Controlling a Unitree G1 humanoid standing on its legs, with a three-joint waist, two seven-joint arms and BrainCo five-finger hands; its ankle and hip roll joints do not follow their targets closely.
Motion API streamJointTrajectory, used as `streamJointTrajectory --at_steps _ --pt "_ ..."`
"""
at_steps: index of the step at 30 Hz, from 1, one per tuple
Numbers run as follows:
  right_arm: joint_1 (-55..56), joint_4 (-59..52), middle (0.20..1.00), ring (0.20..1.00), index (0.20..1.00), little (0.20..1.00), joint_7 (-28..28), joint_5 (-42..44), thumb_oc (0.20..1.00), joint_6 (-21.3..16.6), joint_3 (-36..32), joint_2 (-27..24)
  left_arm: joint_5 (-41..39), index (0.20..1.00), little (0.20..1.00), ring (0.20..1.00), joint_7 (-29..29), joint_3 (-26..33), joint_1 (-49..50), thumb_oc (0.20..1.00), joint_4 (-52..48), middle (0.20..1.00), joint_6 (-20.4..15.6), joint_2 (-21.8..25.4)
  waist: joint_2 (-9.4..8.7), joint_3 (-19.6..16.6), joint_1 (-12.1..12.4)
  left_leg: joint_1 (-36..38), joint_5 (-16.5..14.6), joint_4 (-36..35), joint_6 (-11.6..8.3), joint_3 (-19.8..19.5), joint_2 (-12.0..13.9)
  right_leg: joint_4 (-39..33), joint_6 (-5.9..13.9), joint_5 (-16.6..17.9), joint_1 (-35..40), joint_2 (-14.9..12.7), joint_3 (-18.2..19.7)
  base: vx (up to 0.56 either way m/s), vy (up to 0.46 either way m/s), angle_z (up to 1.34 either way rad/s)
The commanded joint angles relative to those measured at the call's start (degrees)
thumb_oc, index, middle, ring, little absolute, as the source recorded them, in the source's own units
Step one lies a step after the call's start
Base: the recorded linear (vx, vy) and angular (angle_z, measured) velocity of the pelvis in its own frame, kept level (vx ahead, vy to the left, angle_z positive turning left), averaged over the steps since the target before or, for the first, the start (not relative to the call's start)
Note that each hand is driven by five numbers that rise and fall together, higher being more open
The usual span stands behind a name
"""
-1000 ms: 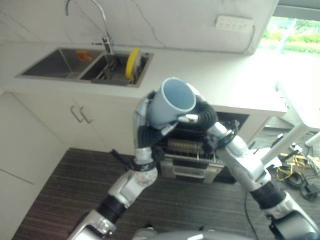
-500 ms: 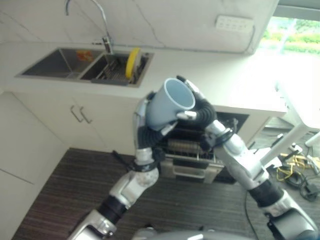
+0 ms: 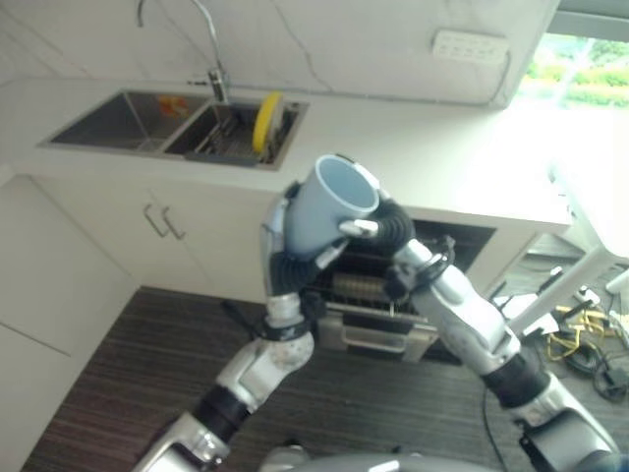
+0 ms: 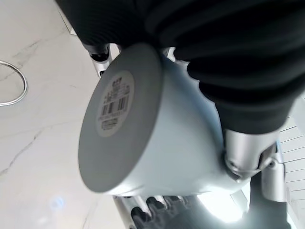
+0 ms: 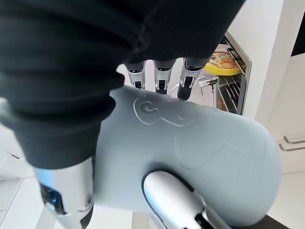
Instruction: Place the dishes in the dishwasher.
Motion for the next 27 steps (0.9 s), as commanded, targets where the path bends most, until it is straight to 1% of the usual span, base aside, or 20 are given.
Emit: streamJointTrajectory --at_steps 1,3,4,5,6,12,14,19,23,24,25,27 --pt "-7.1 -0.1 1.0 1.0 1.0 1.0 2.9 1.1 1.0 -2.0 2.6 3.1 2.0 0.2 0.2 0.2 -0.1 -3.4 -6.1 0.2 0.6 0.2 -1.8 0.5 -1.86 0.3 1.3 0.2 -3.7 1.6 -0.09 -0.5 1.3 7.3 1.85 -8.0 0.2 -2.6 3.1 0.0 0.0 0.0" --pt "-7.4 0.2 1.0 1.0 1.0 1.0 2.9 -0.5 1.0 -2.0 2.8 3.1 2.2 0.2 0.2 0.2 -0.3 -3.8 -6.3 0.2 0.7 0.2 -1.3 0.4 -1.92 0.4 1.3 0.2 -3.8 1.7 -0.07 -0.6 1.3 7.4 1.84 -8.1 0.1 -2.6 3.2 0.0 0.0 0.0" --pt "-7.4 0.2 0.523 0.523 0.523 0.523 2.8 -1.1 0.523 -2.2 3.0 3.0 2.5 0.2 0.2 0.2 -0.4 -4.0 -6.4 0.2 0.9 0.2 -1.2 0.4 -1.95 0.4 1.3 0.1 -3.8 1.8 -0.07 -0.6 1.3 7.5 1.82 -8.1 0.1 -2.6 3.3 0.0 0.0 0.0" --pt "-7.5 0.1 0.457 0.457 0.457 0.457 2.7 -1.2 0.457 -2.2 3.1 3.0 2.4 0.2 0.2 0.2 -0.4 -4.1 -6.5 0.2 1.0 0.2 -1.1 0.4 -1.95 0.4 1.3 0.1 -3.8 1.9 -0.05 -0.6 1.3 7.5 1.8 -8.1 0.1 -2.6 3.3 0.0 0.0 0.0" --pt "-7.6 0.0 0.2 0.2 0.2 0.2 2.2 -1.3 0.2 -2.6 3.2 2.9 2.4 0.2 0.2 0.2 -0.4 -4.2 -6.6 0.2 1.2 0.2 -0.9 0.4 -1.94 0.4 1.3 0.1 -3.8 1.9 0.0 -0.6 1.3 7.5 1.78 -8.1 0.0 -2.6 3.3 0.03 -0.011 0.0" --pt "-7.9 -0.3 0.2 0.2 0.2 0.2 1.8 -2.2 0.2 -3.3 3.2 2.7 2.8 0.2 0.2 0.2 -1.7 -4.9 -6.7 0.2 1.6 0.2 0.6 0.8 -1.87 0.7 1.2 0.1 -4.1 2.3 0.14 -0.6 1.2 7.9 1.71 -8.2 0.0 -2.6 3.6 0.01 -0.002 0.0" --pt "-8.1 -0.3 0.2 0.2 0.2 0.2 1.4 -2.4 0.2 -3.4 3.2 2.6 2.8 0.2 0.2 0.2 -1.8 -5.1 -6.7 0.2 1.7 0.2 0.6 1.0 -1.85 0.7 1.2 0.0 -4.2 2.5 0.17 -0.7 1.2 7.9 1.69 -8.3 0.0 -2.6 3.6 0.0 0.0 0.0" --pt "-8.4 0.0 0.2 0.2 0.2 0.2 0.8 -2.8 0.2 -5.0 3.3 2.7 3.2 0.2 0.2 0.2 -2.1 -5.6 -6.6 0.2 2.1 0.2 0.6 1.3 -1.75 0.9 1.3 0.0 -4.3 2.8 0.27 -0.8 1.1 8.2 1.7 -8.4 -0.1 -2.7 3.6 0.0 0.0 0.0" --pt "-8.6 -0.2 0.2 0.2 0.2 0.2 -0.7 -2.8 0.2 -6.1 3.1 3.0 3.1 0.2 0.2 0.2 -3.2 -6.2 -6.6 0.2 2.2 0.2 1.5 1.5 -1.58 0.9 1.3 0.0 -4.4 3.0 0.31 -0.7 1.1 8.4 1.62 -8.5 -0.1 -2.7 3.6 0.0 0.0 0.0" --pt "-8.7 -0.2 0.2 0.2 0.2 0.2 -1.2 -2.6 0.2 -6.3 3.0 3.1 2.9 0.354 0.354 0.354 -3.5 -6.3 -6.6 0.354 2.4 0.354 1.8 1.5 -1.55 0.9 1.3 0.0 -4.4 3.0 0.29 -0.7 1.1 8.4 1.62 -8.5 -0.1 -2.7 3.6 0.0 0.0 0.0" --pt "-8.6 -0.2 0.2 0.2 0.2 0.2 -2.0 -1.6 0.2 -6.6 2.7 3.2 3.0 1.0 1.0 1.0 -3.9 -6.5 -6.5 1.0 2.6 1.0 2.5 1.7 -1.42 0.9 1.2 0.0 -4.4 3.0 0.29 -0.7 1.1 8.5 1.6 -8.6 -0.1 -2.7 3.6 0.0 0.0 0.0" --pt "-8.5 0.0 0.2 0.2 0.2 0.2 -2.9 -1.3 0.2 -7.3 2.3 3.4 1.7 1.0 1.0 1.0 -5.4 -6.7 -6.6 1.0 2.8 1.0 3.3 1.8 -1.31 0.9 1.2 0.1 -4.4 3.1 0.31 -0.7 1.1 8.5 1.58 -8.6 -0.1 -2.7 3.6 0.0 0.0 0.0"
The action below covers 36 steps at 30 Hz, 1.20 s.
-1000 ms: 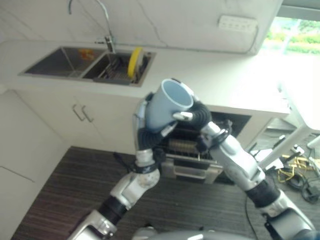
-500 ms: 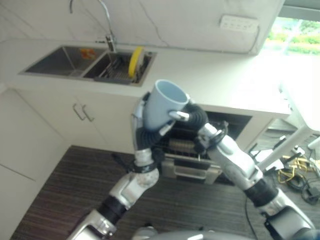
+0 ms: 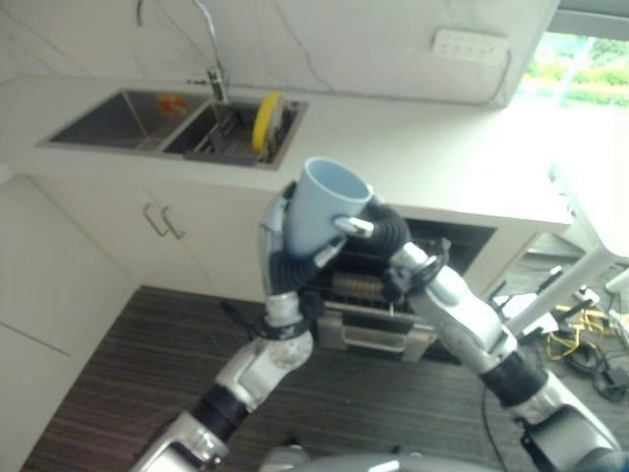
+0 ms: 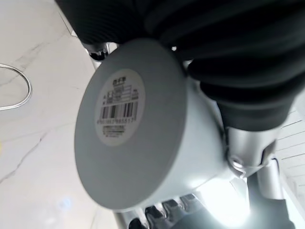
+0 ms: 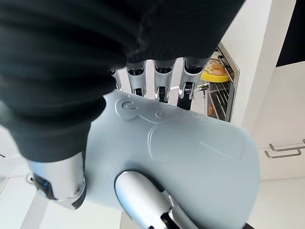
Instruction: Place the dishes in the dishwasher.
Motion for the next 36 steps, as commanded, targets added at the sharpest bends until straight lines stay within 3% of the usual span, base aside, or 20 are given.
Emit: streamJointTrajectory --at_steps 1,12,23,26,28,33,36 --pt "-7.9 -2.2 0.2 0.2 0.2 0.2 -1.9 1.0 0.2 -6.8 0.4 3.8 1.7 1.0 1.0 1.0 -5.3 -6.1 -6.1 1.0 2.4 1.0 1.2 1.2 -1.45 0.7 1.2 0.1 -4.4 3.1 0.33 -0.6 1.1 8.5 1.57 -8.6 0.0 -2.7 3.6 0.0 0.0 0.0" --pt "-4.3 -0.3 0.2 0.2 0.2 0.2 -15.8 -1.7 0.2 -15.4 -7.9 4.2 0.2 1.0 1.0 1.0 -7.6 -5.9 -4.2 1.0 3.2 1.0 2.1 1.9 -0.23 1.1 -0.1 0.5 -4.1 2.7 0.24 0.2 1.5 8.8 1.34 -8.8 0.0 -2.7 3.7 0.0 0.01 0.0" --pt "3.5 -1.5 0.2 0.2 0.2 0.2 -20.0 -2.4 0.2 -20.1 -16.1 2.9 -4.4 1.0 1.0 1.0 -7.6 -1.4 -1.0 1.0 4.1 1.0 3.5 2.7 0.76 1.4 -2.2 1.3 -3.5 2.0 0.1 2.0 1.9 8.5 1.27 -8.6 0.0 -2.7 4.3 0.0 0.0 0.0" --pt "6.4 -1.6 0.2 0.2 0.2 0.2 -19.6 -2.9 0.2 -20.1 -18.4 2.2 -7.0 1.0 1.0 1.0 -14.0 -0.5 0.5 1.0 4.7 1.0 3.4 2.9 0.94 1.5 -2.9 1.6 -3.3 1.7 0.01 2.6 2.1 8.4 1.46 -8.4 -0.2 -2.6 4.6 0.04 0.018 -0.04" --pt "8.5 -1.4 0.2 0.2 0.2 0.2 -17.6 -3.7 0.2 -19.3 -19.9 1.2 -9.9 1.0 1.0 1.0 -18.6 -0.3 1.8 1.0 5.1 1.0 6.4 3.5 1.18 1.7 -3.6 1.6 -3.2 1.6 -0.1 3.1 2.2 8.4 1.53 -8.4 -0.5 -2.6 4.9 0.03 0.027 -0.03" --pt "12.0 1.4 0.2 0.2 0.2 0.2 -10.7 -4.0 0.2 -15.1 -23.0 -2.2 -7.9 1.0 1.0 1.0 -24.6 2.0 1.7 1.0 6.4 1.0 4.4 6.9 1.91 2.8 -5.2 0.8 -2.4 1.6 -0.52 4.3 2.6 7.8 2.17 -7.2 -2.1 -2.9 5.9 0.06 0.025 -0.11" --pt "8.0 5.3 0.2 0.2 0.2 0.2 -5.3 -4.7 0.2 -11.2 -24.8 -6.0 -3.7 1.0 1.0 1.0 -29.7 1.9 -3.7 1.0 6.9 1.0 3.8 11.8 2.72 5.6 -6.4 -2.5 -1.1 1.3 -0.8 3.9 2.3 7.7 2.98 -5.6 -6.2 -3.4 7.5 -0.16 0.046 -0.24"
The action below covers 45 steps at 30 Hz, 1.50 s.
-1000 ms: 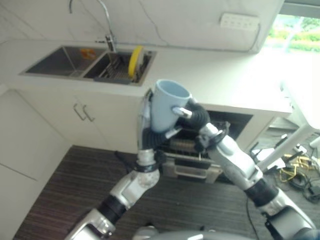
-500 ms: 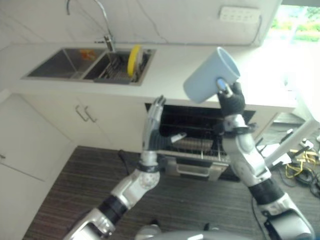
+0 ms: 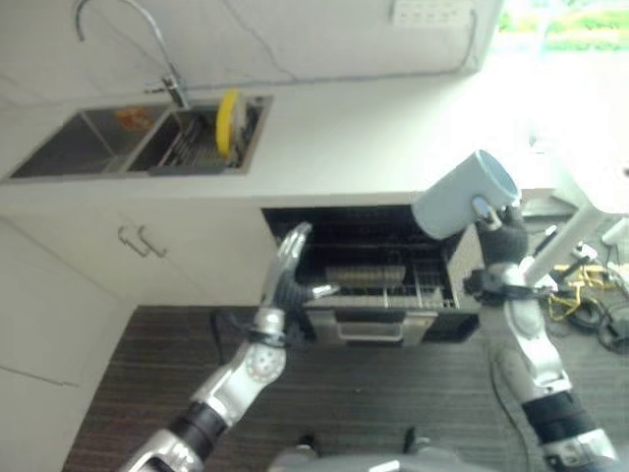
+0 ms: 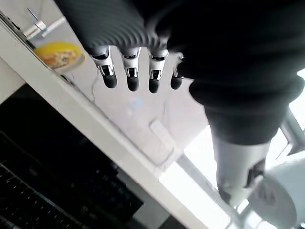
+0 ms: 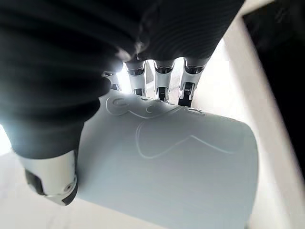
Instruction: Place the dishes in the dishwasher.
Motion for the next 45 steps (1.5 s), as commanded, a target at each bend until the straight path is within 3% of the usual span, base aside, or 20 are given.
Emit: streamJointTrajectory --at_steps 1,3,6,18,24,27,30,36,41,45 --pt "-9.3 -1.9 0.2 0.2 0.2 0.2 5.8 -0.8 0.2 2.2 -1.4 -1.3 5.4 1.0 1.0 1.0 -3.4 -0.1 -7.7 1.0 -0.9 1.0 -2.6 3.8 -2.01 2.6 -0.9 -2.4 -0.8 2.1 -1.07 0.4 2.2 6.9 2.87 -5.3 -3.2 -2.9 4.6 -0.35 0.09 -0.15" --pt "-15.4 1.2 0.2 0.2 0.2 0.2 8.4 1.1 0.2 6.0 -1.5 -4.0 4.5 1.0 1.0 1.0 -5.6 -1.0 -13.6 1.0 -1.0 1.0 -2.8 7.9 -1.48 6.3 -1.4 -5.5 0.3 2.0 -0.96 -0.4 1.3 7.4 3.25 -4.1 -6.7 -3.4 5.7 -0.31 0.092 -0.04" --pt "-20.0 3.3 0.2 0.2 0.2 0.2 11.0 -2.0 0.2 8.5 -1.8 -7.0 4.3 1.0 1.0 1.0 -7.6 -1.0 -17.3 1.0 -0.8 1.0 -3.8 10.9 -0.92 9.0 -1.6 -7.4 0.9 1.8 -0.84 -1.0 0.5 8.1 3.39 -3.5 -9.1 -3.7 6.5 -0.15 0.083 0.01" --pt "-30.6 11.1 0.2 0.2 0.2 0.2 11.9 -5.8 0.2 11.4 -0.9 -11.9 2.2 1.0 1.0 1.0 -17.3 -0.3 -25.3 1.0 -1.0 1.0 -3.8 15.2 0.01 16.2 -0.4 -13.9 2.4 3.4 -0.42 -1.9 -1.0 11.7 4.12 -2.1 -16.7 -5.1 7.0 -0.08 0.029 -0.03" --pt "-35.9 17.6 0.2 0.2 0.2 0.2 12.6 -10.0 0.2 12.6 0.4 -12.6 4.4 1.0 1.0 1.0 -24.2 -1.6 -27.0 1.0 -0.5 1.0 -4.6 15.6 0.4 16.2 1.0 -17.6 3.3 3.1 -0.35 -1.9 -1.2 12.2 4.52 -1.2 -20.7 -5.6 6.3 -0.04 0.007 0.03" --pt "-39.3 22.5 0.2 0.2 0.2 0.2 11.8 -10.8 0.2 10.7 1.6 -12.9 6.3 1.0 1.0 1.0 -27.9 -3.9 -28.5 1.0 -0.2 1.0 -5.4 16.4 0.56 16.2 1.7 -19.1 3.7 2.8 -0.44 -1.6 -1.2 12.3 4.75 -0.8 -22.3 -5.8 5.9 -0.02 0.032 0.05" --pt "-44.7 28.1 0.2 0.2 0.2 0.2 10.7 -11.0 0.2 10.2 2.9 -13.3 5.5 1.0 1.0 1.0 -32.6 -6.8 -30.2 1.0 -1.0 1.0 -2.6 16.8 0.91 16.2 2.6 -20.7 4.0 2.1 -0.44 -0.9 -1.3 12.0 5.17 -0.3 -23.9 -6.3 5.1 -0.02 0.052 0.04" --pt "-51.8 33.9 0.2 0.2 0.2 0.2 8.8 -13.3 0.2 12.7 4.7 -14.2 6.6 1.0 1.0 1.0 -39.7 -13.1 -31.8 1.0 -4.8 1.0 -1.4 17.7 1.45 16.2 3.9 -22.8 4.3 1.4 -0.34 -0.7 -1.8 11.8 5.52 0.2 -25.8 -6.8 3.9 -0.01 0.045 0.06" --pt "-56.5 40.2 0.2 0.2 0.2 0.2 7.7 -12.0 0.2 14.1 5.6 -14.4 9.6 1.0 1.0 1.0 -40.2 -17.6 -31.5 1.0 -6.1 1.0 -0.2 17.7 1.89 16.2 4.8 -23.2 4.2 1.0 -0.43 -0.7 -1.8 11.4 5.63 0.1 -25.9 -6.9 3.1 0.01 0.03 0.04" --pt "-61.0 45.8 0.2 0.2 0.2 0.2 7.6 -13.3 0.2 15.5 7.6 -14.3 12.2 1.0 1.0 1.0 -36.1 -22.3 -30.4 1.0 -6.9 1.0 1.6 17.8 2.35 16.2 5.6 -23.7 4.0 0.5 -0.47 -0.7 -1.9 11.2 5.72 -0.2 -26.0 -7.0 2.4 0.02 0.034 0.05"
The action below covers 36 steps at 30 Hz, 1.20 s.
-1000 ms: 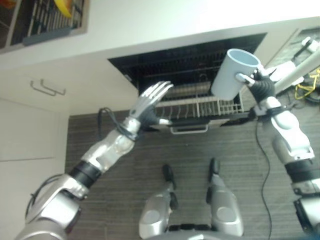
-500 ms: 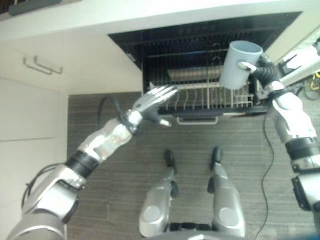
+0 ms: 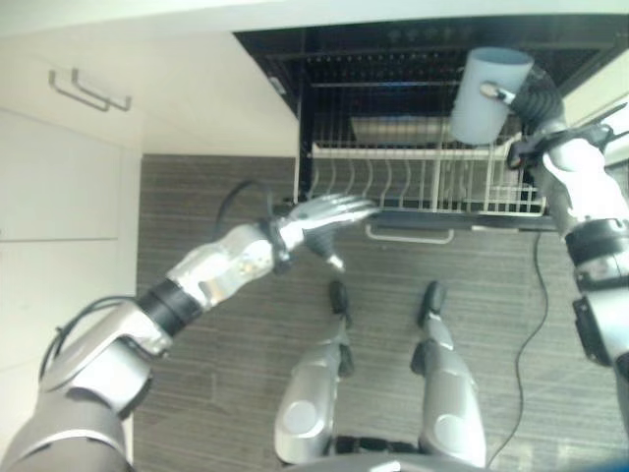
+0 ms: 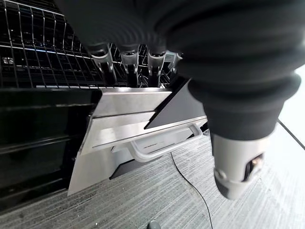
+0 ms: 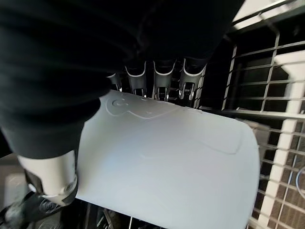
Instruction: Place the dishes in the dishwasher.
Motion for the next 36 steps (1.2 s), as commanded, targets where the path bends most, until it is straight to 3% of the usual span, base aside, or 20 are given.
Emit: streamJointTrajectory --at_steps 1,8,25,27,28,32,36 --pt "-8.9 1.0 0.2 0.2 0.2 0.2 -1.4 -0.7 0.2 -1.3 2.6 -2.0 5.2 1.0 1.0 1.0 3.6 -6.9 4.4 1.0 -3.6 1.0 -0.1 2.4 -0.98 -1.5 0.6 -2.4 -0.9 0.3 -2.77 0.3 1.0 7.2 5.94 -4.2 -3.4 -3.7 2.6 0.04 0.048 0.06" --pt "-11.1 7.2 0.2 0.2 0.2 0.2 -4.5 0.1 0.2 -0.9 3.4 -0.5 8.9 1.0 1.0 1.0 10.1 -10.5 7.1 1.0 -3.5 1.0 2.8 1.0 0.02 -1.5 1.2 -3.2 -0.8 0.2 -2.8 0.3 1.0 7.6 6.03 -4.7 -4.0 -4.0 2.2 0.02 0.018 0.04" --pt "-4.1 14.1 0.2 0.2 0.2 0.2 -6.8 -1.0 0.2 -0.5 0.3 2.1 18.9 1.0 1.0 1.0 19.8 -11.6 15.1 1.0 0.4 1.0 3.8 -4.1 2.46 -1.5 1.5 -4.7 -0.3 0.0 -2.73 1.3 0.8 8.2 6.29 -4.8 -5.8 -5.2 2.1 0.0 0.025 -0.01" --pt "-3.6 14.4 0.564 0.564 0.564 0.564 -6.3 0.6 0.564 -0.1 0.0 2.1 19.4 1.0 1.0 1.0 20.2 -11.9 15.4 1.0 0.4 1.0 3.9 -4.1 2.49 -1.5 1.4 -4.8 -0.2 0.0 -2.78 1.4 0.9 8.1 6.35 -4.6 -5.9 -5.3 2.1 0.0 0.0 0.0" --pt "-3.4 14.6 1.0 1.0 1.0 1.0 -6.5 1.5 1.0 0.2 -0.2 2.4 19.4 1.0 1.0 1.0 20.2 -11.9 15.4 1.0 0.5 1.0 3.9 -4.2 2.53 -1.5 1.4 -4.8 -0.2 0.0 -2.78 1.5 0.9 8.1 6.39 -4.6 -5.9 -5.3 2.2 0.0 0.0 0.0" --pt "-2.9 15.0 1.0 1.0 1.0 1.0 -7.0 2.9 1.0 0.2 -1.0 2.8 20.2 1.0 1.0 1.0 21.3 -11.9 15.9 1.0 0.7 1.0 4.7 -4.6 2.55 -1.5 1.3 -4.8 -0.1 0.0 -2.77 1.6 0.9 8.0 6.38 -4.5 -5.9 -5.3 2.3 0.0 0.0 0.0" --pt "-2.2 14.4 1.0 1.0 1.0 1.0 -17.9 -3.7 1.0 -1.5 -1.7 2.9 20.7 1.0 1.0 1.0 21.6 -12.0 16.1 1.0 0.4 1.0 5.3 -4.6 2.61 -1.5 0.9 -3.9 -0.7 0.0 -2.88 1.8 0.8 7.9 6.67 -5.0 -5.1 -5.4 2.3 0.0 0.0 0.0"
